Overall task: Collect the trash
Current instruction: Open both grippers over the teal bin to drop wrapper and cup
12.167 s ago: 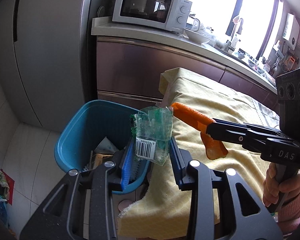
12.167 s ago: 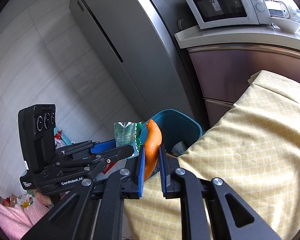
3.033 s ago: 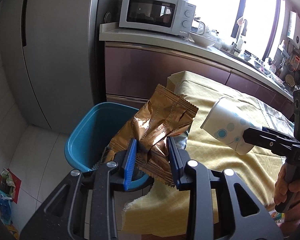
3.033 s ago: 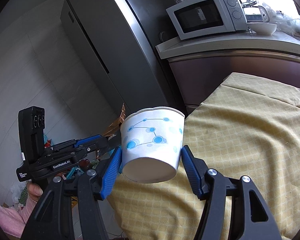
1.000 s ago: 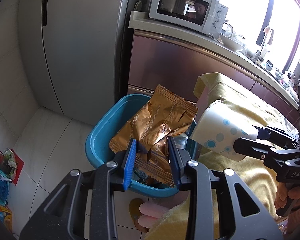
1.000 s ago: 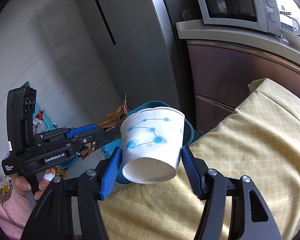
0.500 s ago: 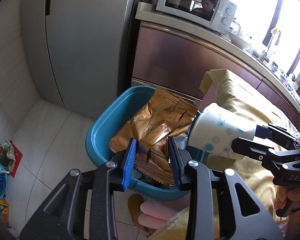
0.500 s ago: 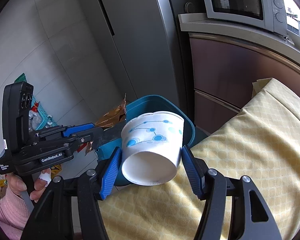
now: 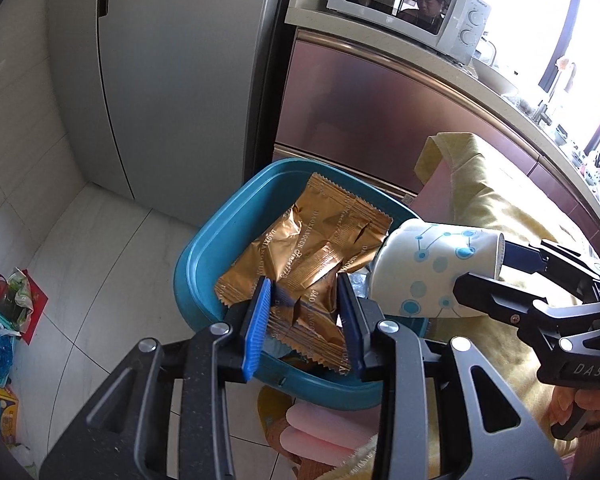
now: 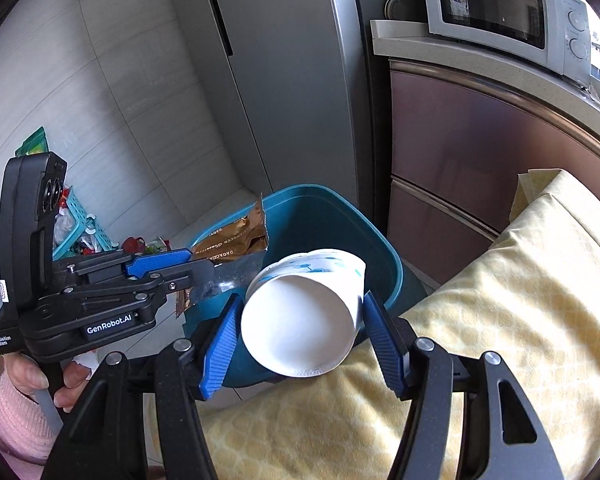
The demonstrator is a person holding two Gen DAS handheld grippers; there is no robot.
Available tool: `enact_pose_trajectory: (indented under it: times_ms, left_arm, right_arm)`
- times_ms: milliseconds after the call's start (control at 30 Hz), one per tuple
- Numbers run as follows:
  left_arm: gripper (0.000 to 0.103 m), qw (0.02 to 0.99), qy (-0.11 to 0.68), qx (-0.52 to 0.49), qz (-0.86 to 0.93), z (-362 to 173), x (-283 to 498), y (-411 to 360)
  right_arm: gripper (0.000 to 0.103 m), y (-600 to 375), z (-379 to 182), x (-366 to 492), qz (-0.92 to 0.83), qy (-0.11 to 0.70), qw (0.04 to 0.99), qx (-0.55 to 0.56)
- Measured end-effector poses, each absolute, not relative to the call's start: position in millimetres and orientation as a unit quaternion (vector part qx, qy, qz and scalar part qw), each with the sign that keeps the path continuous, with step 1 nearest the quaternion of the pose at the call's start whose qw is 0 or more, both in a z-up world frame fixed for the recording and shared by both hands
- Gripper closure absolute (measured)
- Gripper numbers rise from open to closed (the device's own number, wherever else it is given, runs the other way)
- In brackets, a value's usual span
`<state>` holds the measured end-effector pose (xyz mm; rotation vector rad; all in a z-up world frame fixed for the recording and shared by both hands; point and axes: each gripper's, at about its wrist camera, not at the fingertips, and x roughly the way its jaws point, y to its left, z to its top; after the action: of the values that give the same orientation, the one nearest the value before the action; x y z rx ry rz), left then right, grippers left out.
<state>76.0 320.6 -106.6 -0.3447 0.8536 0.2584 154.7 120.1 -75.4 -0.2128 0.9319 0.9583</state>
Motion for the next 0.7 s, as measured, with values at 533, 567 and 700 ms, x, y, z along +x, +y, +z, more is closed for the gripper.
enact_pose_trajectory:
  times_ms: [533,567,700]
  left_arm:
    - [0.065,0.880,0.422,-0.178,0.125,-123,86,325]
    - [0.064,0.879,0.423,-0.181,0.124,-125,86,326]
    - [0.061,0.877,0.425,-0.191,0.117,-128,88,328]
  right_arm:
    - [0.043,149,-86,158,0.426,0.453,0.771,-0.135]
    - [0.043,150,-87,158,0.425,0.456,0.770,-0.136]
    - [0.043,147,-89,162,0.421,0.464,0.770,-0.123]
